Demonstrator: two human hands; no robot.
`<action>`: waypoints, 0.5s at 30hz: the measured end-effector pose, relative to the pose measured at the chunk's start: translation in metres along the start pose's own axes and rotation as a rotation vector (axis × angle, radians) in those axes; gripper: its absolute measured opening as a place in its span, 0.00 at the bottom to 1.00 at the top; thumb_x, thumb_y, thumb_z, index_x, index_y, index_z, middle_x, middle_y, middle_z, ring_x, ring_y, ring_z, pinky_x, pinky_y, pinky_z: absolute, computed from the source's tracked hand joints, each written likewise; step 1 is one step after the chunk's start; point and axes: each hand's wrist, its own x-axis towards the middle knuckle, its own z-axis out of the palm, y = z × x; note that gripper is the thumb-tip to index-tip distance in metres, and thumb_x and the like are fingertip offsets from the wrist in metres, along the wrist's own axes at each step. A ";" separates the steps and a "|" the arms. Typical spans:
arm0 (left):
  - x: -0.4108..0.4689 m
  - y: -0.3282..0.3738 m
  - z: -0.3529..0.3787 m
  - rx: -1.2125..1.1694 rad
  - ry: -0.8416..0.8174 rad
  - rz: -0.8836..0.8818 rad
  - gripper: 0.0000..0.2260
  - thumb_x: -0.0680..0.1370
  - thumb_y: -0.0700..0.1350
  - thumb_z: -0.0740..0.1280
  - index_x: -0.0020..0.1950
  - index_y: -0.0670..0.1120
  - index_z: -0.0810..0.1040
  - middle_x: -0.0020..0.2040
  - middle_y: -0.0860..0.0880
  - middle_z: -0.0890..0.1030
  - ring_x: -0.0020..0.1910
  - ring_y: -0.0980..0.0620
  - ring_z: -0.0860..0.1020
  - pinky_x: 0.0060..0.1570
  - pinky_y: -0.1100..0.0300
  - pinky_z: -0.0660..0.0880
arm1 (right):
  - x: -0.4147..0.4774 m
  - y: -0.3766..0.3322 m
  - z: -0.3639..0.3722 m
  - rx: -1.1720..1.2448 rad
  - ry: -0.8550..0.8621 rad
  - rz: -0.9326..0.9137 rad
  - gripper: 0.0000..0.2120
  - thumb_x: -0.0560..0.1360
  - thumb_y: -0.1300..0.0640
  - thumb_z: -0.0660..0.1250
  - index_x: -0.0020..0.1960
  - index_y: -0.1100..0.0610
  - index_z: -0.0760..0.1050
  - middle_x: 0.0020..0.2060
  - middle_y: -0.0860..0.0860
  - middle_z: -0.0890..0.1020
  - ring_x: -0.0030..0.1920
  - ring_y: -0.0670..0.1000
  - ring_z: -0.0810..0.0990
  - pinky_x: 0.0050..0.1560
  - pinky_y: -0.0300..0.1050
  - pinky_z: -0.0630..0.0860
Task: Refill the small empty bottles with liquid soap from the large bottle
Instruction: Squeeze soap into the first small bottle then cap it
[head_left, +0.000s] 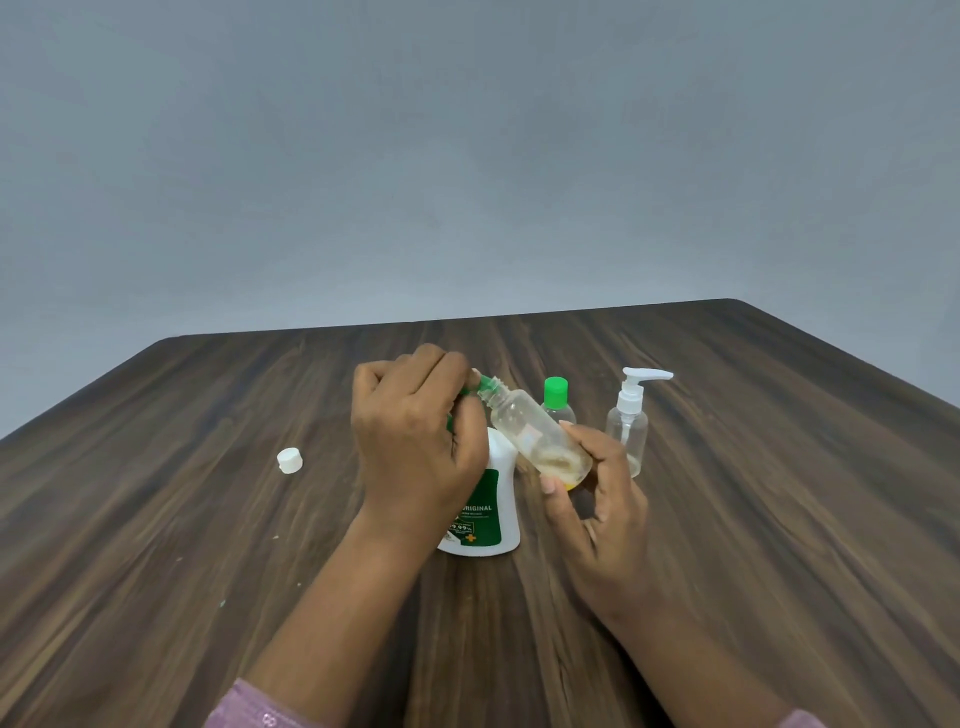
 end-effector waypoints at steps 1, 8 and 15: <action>0.002 0.001 -0.001 0.007 -0.017 0.004 0.09 0.70 0.39 0.56 0.35 0.42 0.75 0.33 0.49 0.77 0.31 0.50 0.72 0.39 0.52 0.66 | 0.000 0.000 0.000 -0.005 -0.001 0.000 0.15 0.78 0.46 0.61 0.61 0.52 0.69 0.46 0.42 0.76 0.44 0.40 0.77 0.43 0.28 0.72; -0.003 0.000 0.004 0.014 0.000 0.014 0.08 0.69 0.38 0.57 0.34 0.41 0.75 0.33 0.48 0.77 0.31 0.50 0.71 0.37 0.52 0.66 | -0.001 0.002 -0.001 -0.003 0.008 0.010 0.14 0.77 0.49 0.63 0.61 0.51 0.68 0.48 0.40 0.76 0.43 0.40 0.77 0.42 0.27 0.72; -0.013 -0.004 0.008 -0.016 0.031 0.029 0.10 0.70 0.37 0.57 0.36 0.40 0.78 0.36 0.48 0.80 0.35 0.50 0.77 0.40 0.55 0.66 | 0.000 0.002 -0.003 -0.010 0.014 0.000 0.13 0.78 0.47 0.62 0.60 0.50 0.69 0.44 0.42 0.76 0.39 0.41 0.77 0.40 0.27 0.71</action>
